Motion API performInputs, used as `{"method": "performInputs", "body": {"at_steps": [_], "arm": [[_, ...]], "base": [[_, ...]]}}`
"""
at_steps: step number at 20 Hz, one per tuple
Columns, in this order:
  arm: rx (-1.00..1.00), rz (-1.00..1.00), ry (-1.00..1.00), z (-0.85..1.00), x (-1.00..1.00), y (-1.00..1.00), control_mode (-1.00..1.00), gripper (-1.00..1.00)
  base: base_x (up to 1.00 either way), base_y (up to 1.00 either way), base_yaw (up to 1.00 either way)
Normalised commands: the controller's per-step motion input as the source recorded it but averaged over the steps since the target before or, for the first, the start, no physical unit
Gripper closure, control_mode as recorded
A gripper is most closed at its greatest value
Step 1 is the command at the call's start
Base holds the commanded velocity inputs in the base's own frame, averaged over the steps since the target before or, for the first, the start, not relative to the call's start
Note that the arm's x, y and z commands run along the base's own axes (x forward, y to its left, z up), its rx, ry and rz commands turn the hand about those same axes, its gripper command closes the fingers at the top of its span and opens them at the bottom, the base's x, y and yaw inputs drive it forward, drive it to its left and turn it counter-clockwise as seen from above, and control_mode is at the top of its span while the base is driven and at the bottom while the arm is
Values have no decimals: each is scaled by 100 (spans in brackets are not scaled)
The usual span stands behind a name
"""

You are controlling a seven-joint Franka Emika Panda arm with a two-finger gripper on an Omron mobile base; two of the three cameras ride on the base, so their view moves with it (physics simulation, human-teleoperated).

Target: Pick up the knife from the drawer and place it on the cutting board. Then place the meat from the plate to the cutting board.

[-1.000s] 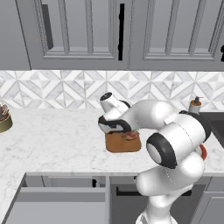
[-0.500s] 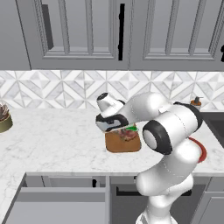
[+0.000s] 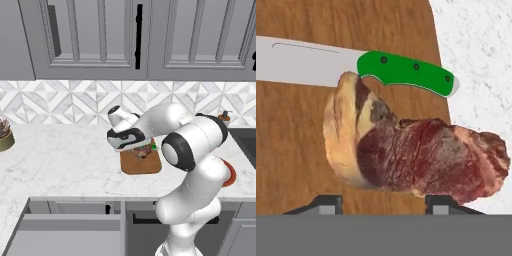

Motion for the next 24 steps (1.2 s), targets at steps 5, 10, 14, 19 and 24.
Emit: {"method": "performInputs", "body": {"at_steps": [5, 10, 14, 19, 24], "arm": [[0, 0, 0, 0, -24, 0, -100, -100], [0, 0, -11, 19, -53, 12, -100, -100], [-1, 0, -17, 49, -68, 27, -100, -100], [-1, 0, -14, 60, -74, 19, -100, -100], [0, 0, -13, 60, -85, -17, -100, -100]], "base": [[0, 0, 0], [0, 0, 0], [0, 0, 0], [0, 0, 0], [0, 0, 0]]}}
